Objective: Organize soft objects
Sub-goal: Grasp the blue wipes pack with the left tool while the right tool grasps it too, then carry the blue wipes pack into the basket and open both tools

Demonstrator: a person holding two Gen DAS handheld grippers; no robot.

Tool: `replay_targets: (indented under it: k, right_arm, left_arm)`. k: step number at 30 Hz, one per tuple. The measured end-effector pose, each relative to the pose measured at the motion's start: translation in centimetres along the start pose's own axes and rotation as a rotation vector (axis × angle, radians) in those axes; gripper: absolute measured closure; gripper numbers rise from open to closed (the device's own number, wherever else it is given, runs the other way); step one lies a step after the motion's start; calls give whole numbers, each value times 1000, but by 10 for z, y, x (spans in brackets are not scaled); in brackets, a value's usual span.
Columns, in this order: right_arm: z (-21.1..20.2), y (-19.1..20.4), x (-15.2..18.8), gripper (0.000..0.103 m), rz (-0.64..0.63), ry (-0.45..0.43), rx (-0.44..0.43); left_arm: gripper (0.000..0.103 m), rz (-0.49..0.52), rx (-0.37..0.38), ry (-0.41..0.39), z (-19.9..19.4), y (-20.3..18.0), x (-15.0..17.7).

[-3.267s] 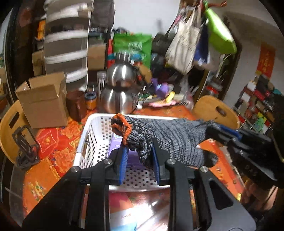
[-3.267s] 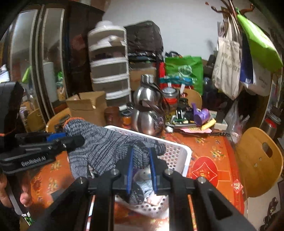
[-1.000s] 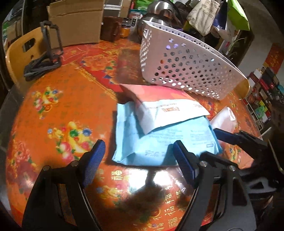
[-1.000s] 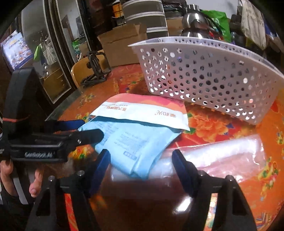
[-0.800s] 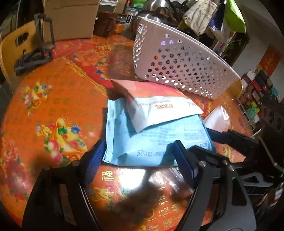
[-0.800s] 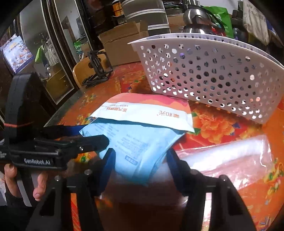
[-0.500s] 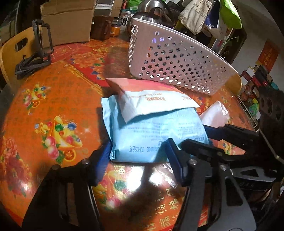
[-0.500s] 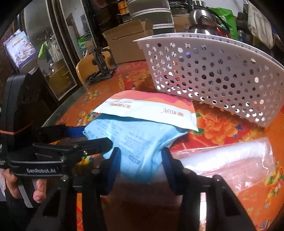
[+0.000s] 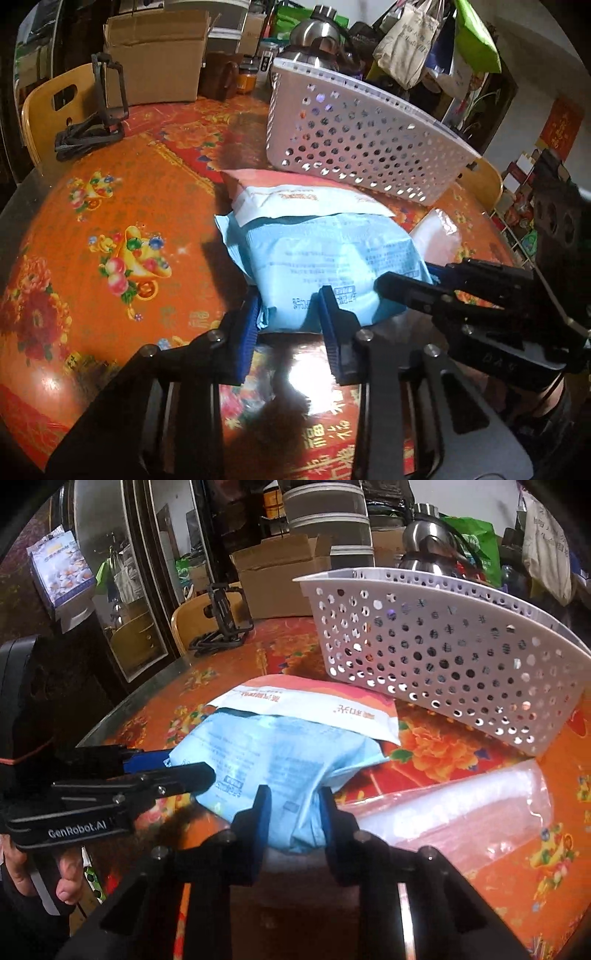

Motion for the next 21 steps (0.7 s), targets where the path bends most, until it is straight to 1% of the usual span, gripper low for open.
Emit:
replay_targets:
  k: [5, 13, 17, 21]
  right_arm:
    - [-18, 1, 1, 80, -16, -38, 15]
    - [-59, 2, 4, 80, -28, -105, 43]
    - [-84, 0, -1, 80, -30, -149, 62]
    - [-100, -7, -7, 80, -23, -181, 80]
  left_arm:
    - [75, 29, -8, -29, -15, -15, 1]
    - [76, 49, 24, -79, -43, -41, -1]
    - [76, 74, 35, -118, -58, -58, -9]
    - [76, 97, 47, -137, -64, -75, -21]
Point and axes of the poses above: each gripper's, at about its wrist camera, not at the fingertips, and z roughly the way its jaws point, y to its left, x to its underside, the point moved 3 cm from there along z, roughly the way its jaws point, and after that the axes turned 1 degree about -z, right-handed, at the moved point
